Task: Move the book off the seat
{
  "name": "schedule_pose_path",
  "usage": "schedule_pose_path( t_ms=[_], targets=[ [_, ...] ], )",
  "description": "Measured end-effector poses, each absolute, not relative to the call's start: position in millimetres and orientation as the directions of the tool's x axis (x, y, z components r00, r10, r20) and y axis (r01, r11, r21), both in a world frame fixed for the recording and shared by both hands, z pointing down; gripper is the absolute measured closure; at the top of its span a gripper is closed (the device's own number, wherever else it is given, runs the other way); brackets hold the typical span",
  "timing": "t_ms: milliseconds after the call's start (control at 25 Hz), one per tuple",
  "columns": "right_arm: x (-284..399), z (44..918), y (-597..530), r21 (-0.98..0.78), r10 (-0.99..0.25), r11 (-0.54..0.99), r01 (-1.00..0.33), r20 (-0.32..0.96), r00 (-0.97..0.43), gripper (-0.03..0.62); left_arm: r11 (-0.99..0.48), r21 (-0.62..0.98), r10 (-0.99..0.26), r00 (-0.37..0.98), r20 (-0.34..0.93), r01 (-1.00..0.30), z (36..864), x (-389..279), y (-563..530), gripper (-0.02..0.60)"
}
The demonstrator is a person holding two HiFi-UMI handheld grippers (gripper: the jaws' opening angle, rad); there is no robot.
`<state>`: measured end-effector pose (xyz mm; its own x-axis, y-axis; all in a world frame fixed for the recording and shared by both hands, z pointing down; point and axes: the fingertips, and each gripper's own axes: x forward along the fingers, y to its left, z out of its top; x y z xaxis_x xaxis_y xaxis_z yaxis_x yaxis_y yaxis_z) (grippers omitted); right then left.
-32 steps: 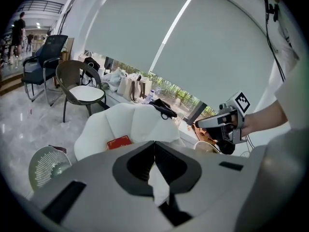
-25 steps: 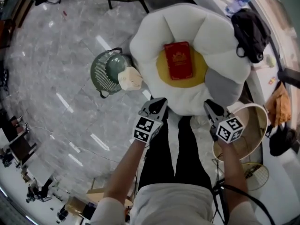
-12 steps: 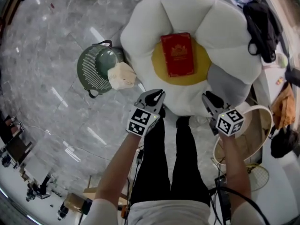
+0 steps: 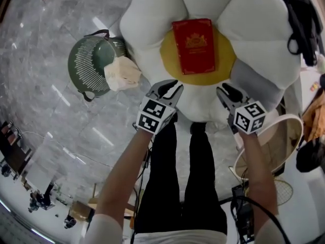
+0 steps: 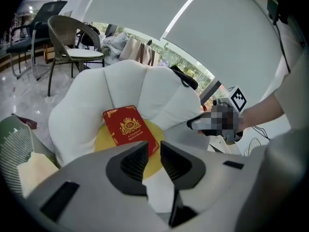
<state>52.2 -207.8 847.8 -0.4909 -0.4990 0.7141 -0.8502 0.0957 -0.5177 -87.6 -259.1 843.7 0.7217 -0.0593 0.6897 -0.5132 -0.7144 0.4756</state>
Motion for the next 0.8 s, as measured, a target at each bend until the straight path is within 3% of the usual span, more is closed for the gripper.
schedule_pose_path(
  t_ms=[800],
  targets=[
    [73.7,1009.0,-223.6,-0.453,-0.403,0.086,-0.888,0.799,-0.446,0.369,-0.631,0.513,0.005,0.659,0.752,-0.582,987.6,-62.0,-255.9,0.420]
  ],
)
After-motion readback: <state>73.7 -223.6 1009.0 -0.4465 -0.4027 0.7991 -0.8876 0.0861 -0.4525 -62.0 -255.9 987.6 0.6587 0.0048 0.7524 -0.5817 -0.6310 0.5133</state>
